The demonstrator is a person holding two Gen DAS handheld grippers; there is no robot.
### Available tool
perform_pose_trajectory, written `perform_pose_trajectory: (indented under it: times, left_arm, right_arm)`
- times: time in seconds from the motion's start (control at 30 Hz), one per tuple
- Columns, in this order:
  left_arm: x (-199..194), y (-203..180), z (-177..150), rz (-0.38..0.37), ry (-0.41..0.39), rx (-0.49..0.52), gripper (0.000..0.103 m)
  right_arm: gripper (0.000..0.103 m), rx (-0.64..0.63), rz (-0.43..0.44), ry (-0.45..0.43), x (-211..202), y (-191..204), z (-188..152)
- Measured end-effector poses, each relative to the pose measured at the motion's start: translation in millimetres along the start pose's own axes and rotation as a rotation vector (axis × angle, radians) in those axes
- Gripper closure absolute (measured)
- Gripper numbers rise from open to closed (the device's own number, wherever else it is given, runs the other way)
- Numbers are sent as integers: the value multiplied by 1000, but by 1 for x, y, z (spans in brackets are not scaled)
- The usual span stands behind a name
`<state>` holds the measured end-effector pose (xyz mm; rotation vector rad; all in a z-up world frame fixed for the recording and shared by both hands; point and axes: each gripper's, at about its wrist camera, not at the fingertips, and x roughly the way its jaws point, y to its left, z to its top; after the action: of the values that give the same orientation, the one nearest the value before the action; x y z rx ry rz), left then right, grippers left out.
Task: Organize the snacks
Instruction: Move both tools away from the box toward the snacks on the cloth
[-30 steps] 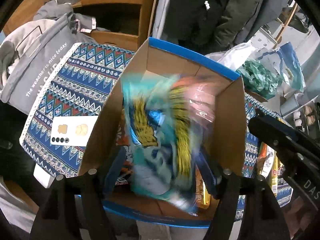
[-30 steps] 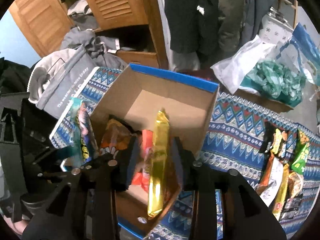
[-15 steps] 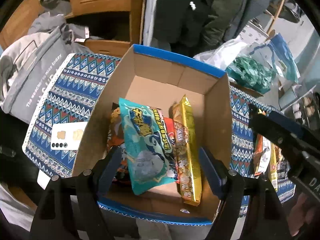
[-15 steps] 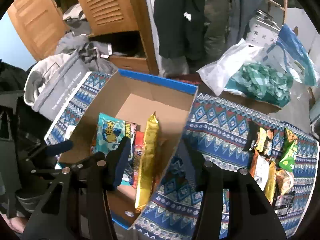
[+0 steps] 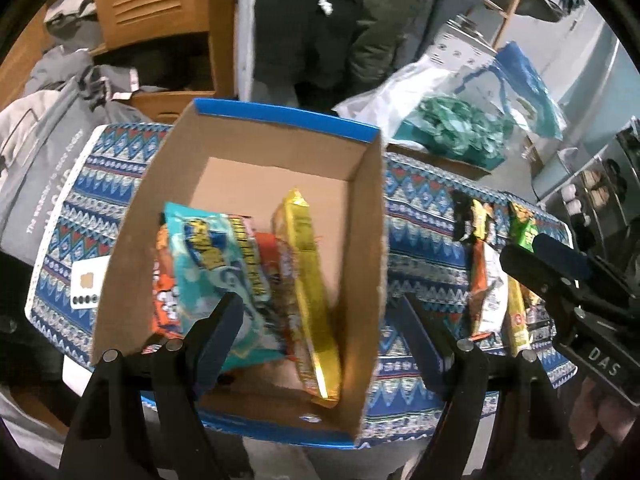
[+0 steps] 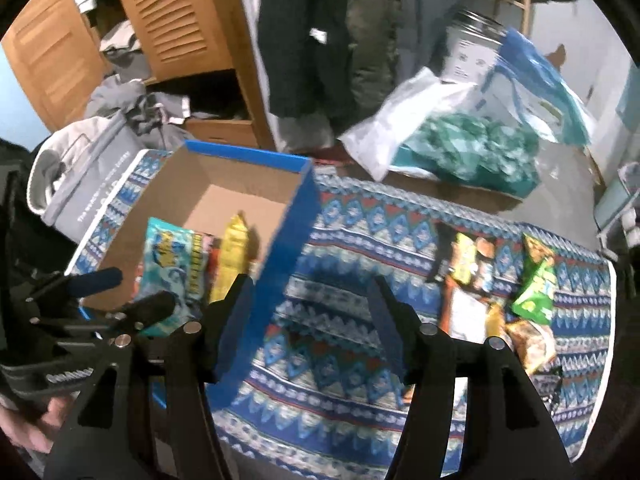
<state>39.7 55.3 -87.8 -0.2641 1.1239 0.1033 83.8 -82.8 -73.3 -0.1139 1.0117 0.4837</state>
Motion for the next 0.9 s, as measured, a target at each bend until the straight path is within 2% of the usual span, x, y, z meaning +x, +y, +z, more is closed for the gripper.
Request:
perform_pose_trajectory:
  times: [0.5, 0.7, 0.9]
  left_arm:
    - [18, -86, -16, -22, 45, 134, 22]
    - [38, -125, -26, -7, 82, 213, 22]
    - [65, -149, -34, 11, 121, 247, 22]
  right_arm:
    - [43, 132, -110, 20, -13, -111, -49]
    - [43, 190, -128, 63, 1, -154, -73]
    - [43, 237, -127, 94, 17, -185, -91]
